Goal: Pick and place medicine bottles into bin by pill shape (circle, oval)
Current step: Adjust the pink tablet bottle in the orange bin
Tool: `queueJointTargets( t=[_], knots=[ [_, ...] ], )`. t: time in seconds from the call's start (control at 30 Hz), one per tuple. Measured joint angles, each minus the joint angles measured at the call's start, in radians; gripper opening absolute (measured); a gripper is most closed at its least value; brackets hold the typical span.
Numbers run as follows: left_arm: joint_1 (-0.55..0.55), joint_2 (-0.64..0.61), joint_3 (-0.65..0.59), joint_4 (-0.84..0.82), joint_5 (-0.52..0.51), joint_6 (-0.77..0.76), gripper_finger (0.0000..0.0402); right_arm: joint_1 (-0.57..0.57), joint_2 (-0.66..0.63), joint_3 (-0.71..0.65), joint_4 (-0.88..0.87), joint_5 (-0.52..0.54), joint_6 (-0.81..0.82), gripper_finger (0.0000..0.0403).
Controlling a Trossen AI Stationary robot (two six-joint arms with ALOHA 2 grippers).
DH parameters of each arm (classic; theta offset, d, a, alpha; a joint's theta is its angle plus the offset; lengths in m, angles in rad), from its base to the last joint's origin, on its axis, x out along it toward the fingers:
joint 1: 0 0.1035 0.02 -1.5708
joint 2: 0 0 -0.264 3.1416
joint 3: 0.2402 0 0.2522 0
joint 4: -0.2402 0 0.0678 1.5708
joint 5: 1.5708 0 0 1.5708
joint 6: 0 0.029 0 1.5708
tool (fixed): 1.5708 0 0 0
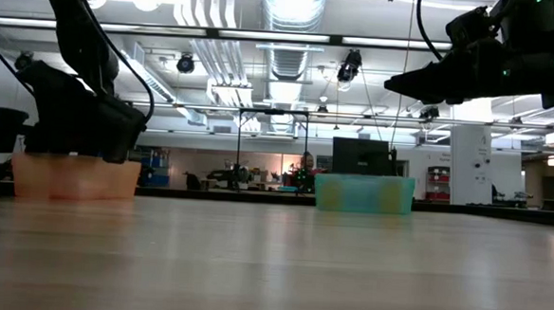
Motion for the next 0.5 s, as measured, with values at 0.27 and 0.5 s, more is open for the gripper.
queueJointTargets(
  t=[0.27,0.5],
  knots=[
    [0.0,0.0,0.007,0.003,0.006,0.0,0.0118,0.0,0.0,0.0,-0.001,0.0,0.0,0.0205],
    [0.0,0.0,0.007,0.002,0.006,0.0,0.0118,0.0,0.0,0.0,-0.001,0.0,-0.001,0.0205]
  ],
)
